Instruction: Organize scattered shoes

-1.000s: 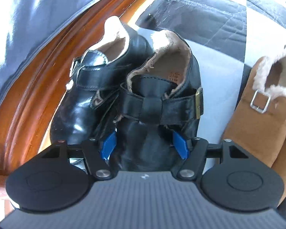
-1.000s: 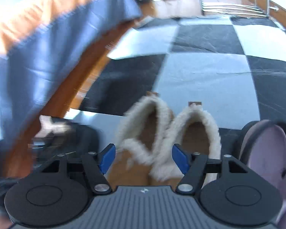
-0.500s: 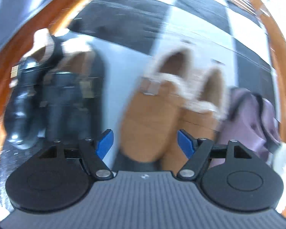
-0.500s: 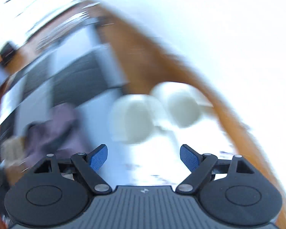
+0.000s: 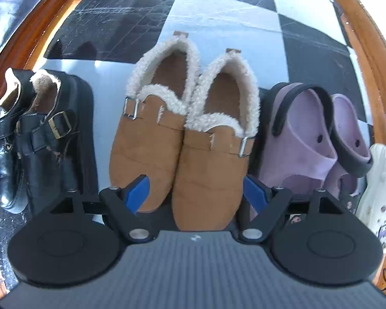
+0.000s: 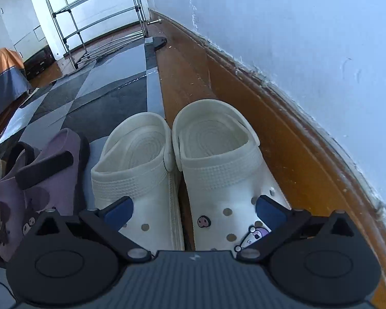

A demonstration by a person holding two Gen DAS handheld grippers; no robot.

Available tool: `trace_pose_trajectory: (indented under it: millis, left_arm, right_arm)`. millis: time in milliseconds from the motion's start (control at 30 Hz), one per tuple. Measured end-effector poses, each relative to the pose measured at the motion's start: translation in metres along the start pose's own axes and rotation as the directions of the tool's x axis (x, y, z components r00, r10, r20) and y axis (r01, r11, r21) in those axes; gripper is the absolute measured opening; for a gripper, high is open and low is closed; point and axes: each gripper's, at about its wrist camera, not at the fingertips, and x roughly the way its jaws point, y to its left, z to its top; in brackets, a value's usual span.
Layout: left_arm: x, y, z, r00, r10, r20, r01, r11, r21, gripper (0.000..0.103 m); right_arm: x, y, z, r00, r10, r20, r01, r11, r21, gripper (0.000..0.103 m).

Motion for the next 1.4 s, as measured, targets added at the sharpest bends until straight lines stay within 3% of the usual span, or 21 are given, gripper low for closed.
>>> trace_pose_trajectory:
  millis: [233,267,333,367,433,467,533,600,633,767,900,1067,1233,1400]
  left_arm:
    - [-0.018,-0.002,-0.007,0.999,0.046,0.024,-0.047,0.999,0.026,0.08]
    - [-0.022,-0.002,-0.007,0.998,0.056,0.028,-0.056,0.998,0.023,0.08]
    - [-0.032,0.0,-0.01,0.997,0.068,0.038,-0.069,0.998,0.01,0.081]
    - [-0.039,0.003,-0.013,0.996,0.076,0.043,-0.075,0.997,-0.013,0.086]
    - [-0.051,0.008,-0.02,0.994,0.093,0.055,-0.09,0.995,-0.053,0.089]
    - [-0.057,0.01,-0.023,0.993,0.103,0.063,-0.099,0.993,-0.067,0.089]
    - [-0.07,0.011,-0.03,0.991,0.114,0.077,-0.109,0.992,-0.072,0.089]
    - [-0.084,0.011,-0.038,0.987,0.126,0.101,-0.119,0.991,-0.068,0.09]
    - [-0.09,0.011,-0.04,0.985,0.13,0.113,-0.123,0.99,-0.063,0.091]
    - [-0.116,0.014,-0.052,0.979,0.126,0.159,-0.122,0.992,-0.035,0.096]
    - [-0.128,0.026,-0.064,0.982,0.085,0.166,-0.079,0.996,-0.04,0.102]
    - [-0.114,0.046,-0.072,0.993,0.068,0.1,-0.061,0.996,-0.068,0.102]
    - [-0.11,0.061,-0.077,0.992,0.059,0.108,-0.047,0.993,-0.107,0.102]
    - [-0.108,0.057,-0.078,0.988,0.122,0.099,-0.114,0.99,-0.079,0.102]
  right_arm:
    - [0.017,0.046,0.017,0.998,0.046,0.046,-0.041,0.994,-0.102,0.103]
    - [0.02,0.05,0.023,0.998,0.05,0.043,-0.044,0.991,-0.123,0.1]
    - [0.015,0.067,0.036,1.0,0.023,0.019,-0.021,0.992,-0.127,0.083]
    - [0.01,0.077,0.042,1.0,0.002,0.007,-0.001,0.993,-0.121,0.08]
    - [-0.01,0.097,0.053,0.999,-0.015,-0.042,0.014,0.999,-0.032,0.095]
    - [-0.018,0.105,0.056,0.996,0.021,-0.084,-0.018,0.999,0.034,0.1]
    - [-0.035,0.123,0.058,0.968,0.152,-0.202,-0.111,0.973,0.201,0.1]
    - [-0.046,0.141,0.057,0.944,0.21,-0.256,-0.15,0.96,0.235,0.1]
    - [-0.057,0.159,0.056,0.936,0.229,-0.267,-0.174,0.961,0.213,0.1]
    - [-0.094,0.212,0.053,0.95,0.207,-0.233,-0.205,0.978,0.037,0.1]
    - [-0.113,0.249,0.045,0.947,0.199,-0.253,-0.219,0.974,-0.051,0.1]
    - [-0.119,0.285,0.028,0.956,0.138,-0.26,-0.184,0.97,-0.159,0.1]
    - [-0.119,0.298,0.018,0.948,0.157,-0.275,-0.209,0.963,-0.171,0.1]
    - [-0.115,0.299,0.013,0.948,0.156,-0.279,-0.21,0.962,-0.175,0.1]
